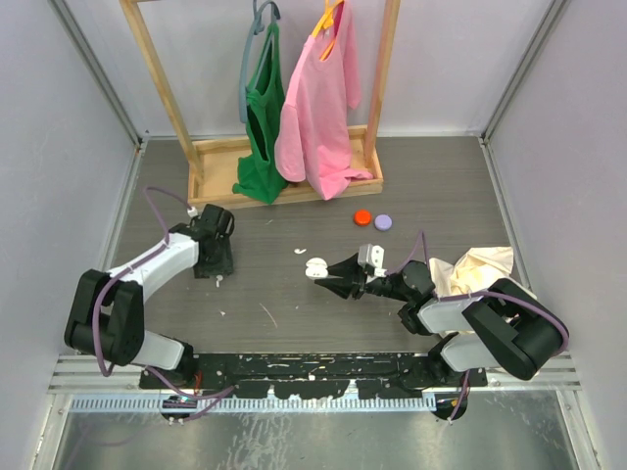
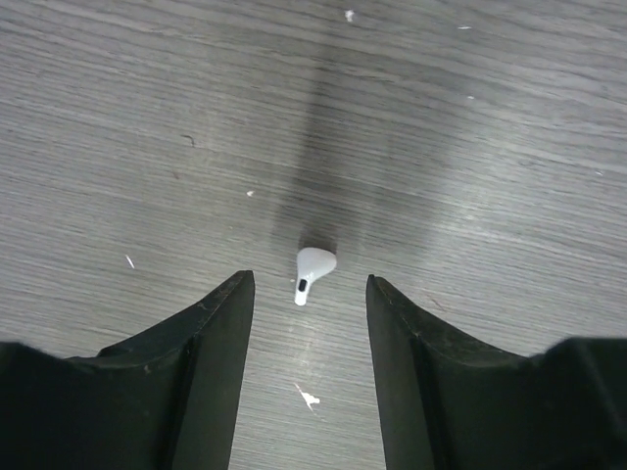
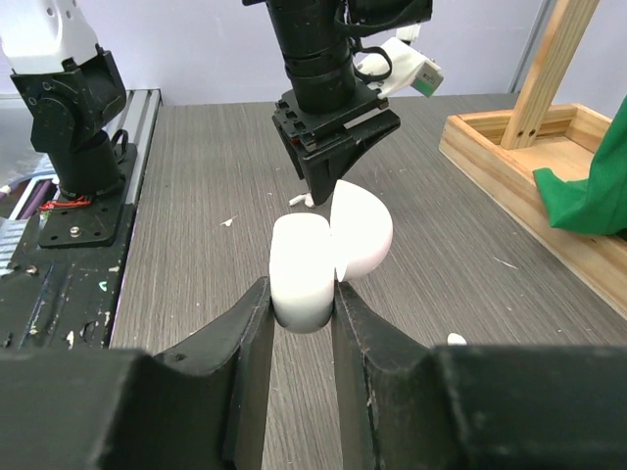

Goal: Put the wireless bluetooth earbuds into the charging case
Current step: Pick up the earbud from the center of the board.

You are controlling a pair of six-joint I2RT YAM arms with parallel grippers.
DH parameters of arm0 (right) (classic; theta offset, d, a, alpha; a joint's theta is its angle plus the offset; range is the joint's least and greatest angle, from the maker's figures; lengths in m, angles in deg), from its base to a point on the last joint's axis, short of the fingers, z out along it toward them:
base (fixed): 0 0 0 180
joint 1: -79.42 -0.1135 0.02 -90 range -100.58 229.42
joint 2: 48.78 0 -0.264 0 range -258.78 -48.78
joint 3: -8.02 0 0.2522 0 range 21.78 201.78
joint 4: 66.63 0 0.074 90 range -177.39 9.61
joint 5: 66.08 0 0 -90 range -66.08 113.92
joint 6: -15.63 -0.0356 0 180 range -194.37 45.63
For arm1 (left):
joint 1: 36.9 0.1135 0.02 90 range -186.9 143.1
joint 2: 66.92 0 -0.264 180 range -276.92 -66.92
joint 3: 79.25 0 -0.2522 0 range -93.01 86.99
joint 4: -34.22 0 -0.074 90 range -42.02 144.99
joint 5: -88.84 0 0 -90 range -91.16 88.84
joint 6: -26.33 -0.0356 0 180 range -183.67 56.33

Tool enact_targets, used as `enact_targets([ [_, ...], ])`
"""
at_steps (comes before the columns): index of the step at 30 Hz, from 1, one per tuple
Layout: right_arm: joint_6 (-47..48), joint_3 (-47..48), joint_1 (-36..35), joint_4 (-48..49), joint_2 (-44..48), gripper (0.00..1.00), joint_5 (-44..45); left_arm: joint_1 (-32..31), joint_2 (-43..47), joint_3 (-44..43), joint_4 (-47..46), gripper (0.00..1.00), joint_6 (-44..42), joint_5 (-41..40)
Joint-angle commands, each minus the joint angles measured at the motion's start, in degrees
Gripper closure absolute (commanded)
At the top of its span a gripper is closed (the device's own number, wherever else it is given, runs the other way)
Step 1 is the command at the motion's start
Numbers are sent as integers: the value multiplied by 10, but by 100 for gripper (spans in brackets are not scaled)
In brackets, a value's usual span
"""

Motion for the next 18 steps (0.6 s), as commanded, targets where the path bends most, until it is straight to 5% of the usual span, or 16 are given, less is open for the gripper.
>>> enact_targets([
  [1, 4, 6, -3, 54, -3, 99, -8, 27, -16, -25, -5, 51, -15, 33],
  [18, -1, 8, -3, 54, -3, 99, -15, 40, -67, -45, 11, 63, -24, 59],
])
